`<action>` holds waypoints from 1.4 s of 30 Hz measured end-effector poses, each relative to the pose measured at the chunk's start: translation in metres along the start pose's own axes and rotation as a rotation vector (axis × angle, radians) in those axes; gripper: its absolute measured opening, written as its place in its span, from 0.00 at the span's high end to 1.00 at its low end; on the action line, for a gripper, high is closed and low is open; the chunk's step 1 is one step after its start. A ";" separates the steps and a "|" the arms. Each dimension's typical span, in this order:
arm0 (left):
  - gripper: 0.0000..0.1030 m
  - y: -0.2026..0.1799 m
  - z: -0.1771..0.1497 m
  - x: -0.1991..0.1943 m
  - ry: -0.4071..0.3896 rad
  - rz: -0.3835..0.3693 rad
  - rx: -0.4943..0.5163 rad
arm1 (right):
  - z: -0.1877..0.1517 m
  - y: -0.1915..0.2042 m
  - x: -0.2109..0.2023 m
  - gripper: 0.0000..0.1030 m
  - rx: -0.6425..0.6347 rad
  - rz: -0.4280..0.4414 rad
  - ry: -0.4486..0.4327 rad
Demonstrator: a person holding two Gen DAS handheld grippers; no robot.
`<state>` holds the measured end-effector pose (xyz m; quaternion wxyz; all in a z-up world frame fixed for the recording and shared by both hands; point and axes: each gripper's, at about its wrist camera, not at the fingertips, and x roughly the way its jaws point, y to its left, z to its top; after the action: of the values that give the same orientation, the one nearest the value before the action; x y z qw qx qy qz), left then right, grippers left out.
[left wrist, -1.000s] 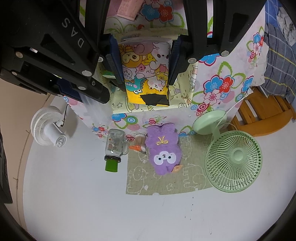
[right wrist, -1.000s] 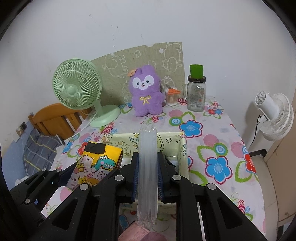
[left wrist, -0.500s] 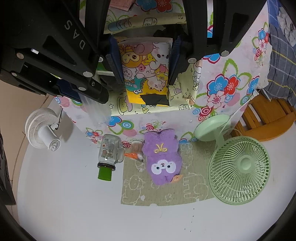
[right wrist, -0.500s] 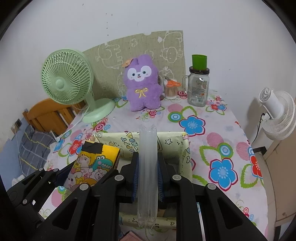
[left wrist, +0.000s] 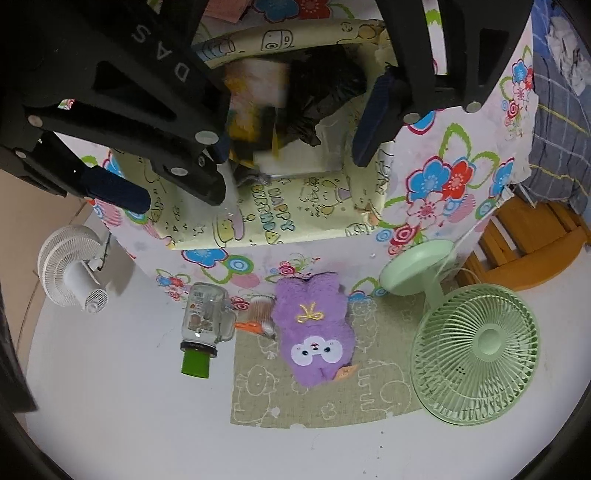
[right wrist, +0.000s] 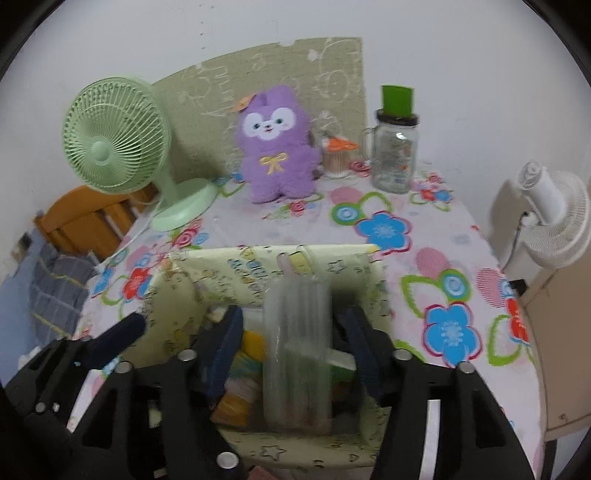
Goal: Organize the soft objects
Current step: 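Release the yellow cartoon box into the fabric box with the left tool while the right drops the tubes in, then withdraw both open tools from the fabric box toward the pink pack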
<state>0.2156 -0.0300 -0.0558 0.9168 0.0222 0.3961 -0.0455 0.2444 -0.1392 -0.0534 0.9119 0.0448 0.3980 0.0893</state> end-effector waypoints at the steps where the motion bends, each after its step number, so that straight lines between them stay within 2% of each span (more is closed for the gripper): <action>1: 0.22 0.000 0.000 0.000 0.003 -0.013 -0.001 | -0.001 -0.001 -0.002 0.34 0.002 -0.005 -0.014; 2: 0.20 -0.001 0.000 -0.001 0.000 -0.016 0.001 | -0.002 -0.002 -0.003 0.28 0.002 0.001 -0.018; 6: 0.15 -0.006 -0.002 -0.005 -0.012 -0.007 0.023 | -0.004 -0.002 -0.008 0.24 -0.014 0.003 -0.024; 16: 0.12 -0.009 -0.010 -0.015 -0.015 0.002 0.035 | -0.012 -0.002 -0.018 0.23 -0.024 -0.018 -0.019; 20: 0.10 -0.010 -0.013 -0.022 -0.024 0.005 0.039 | -0.015 0.000 -0.025 0.18 -0.033 -0.028 -0.019; 31: 0.08 -0.013 -0.022 -0.042 -0.037 0.013 0.056 | -0.024 0.006 -0.052 0.12 -0.066 -0.081 -0.071; 42: 0.07 -0.015 -0.035 -0.065 -0.059 0.017 0.064 | -0.036 0.011 -0.077 0.12 -0.072 -0.093 -0.109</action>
<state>0.1450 -0.0379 -0.0325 0.9273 0.0536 0.3669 -0.0508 0.1652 -0.1438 -0.0205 0.9365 -0.0016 0.3458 0.0586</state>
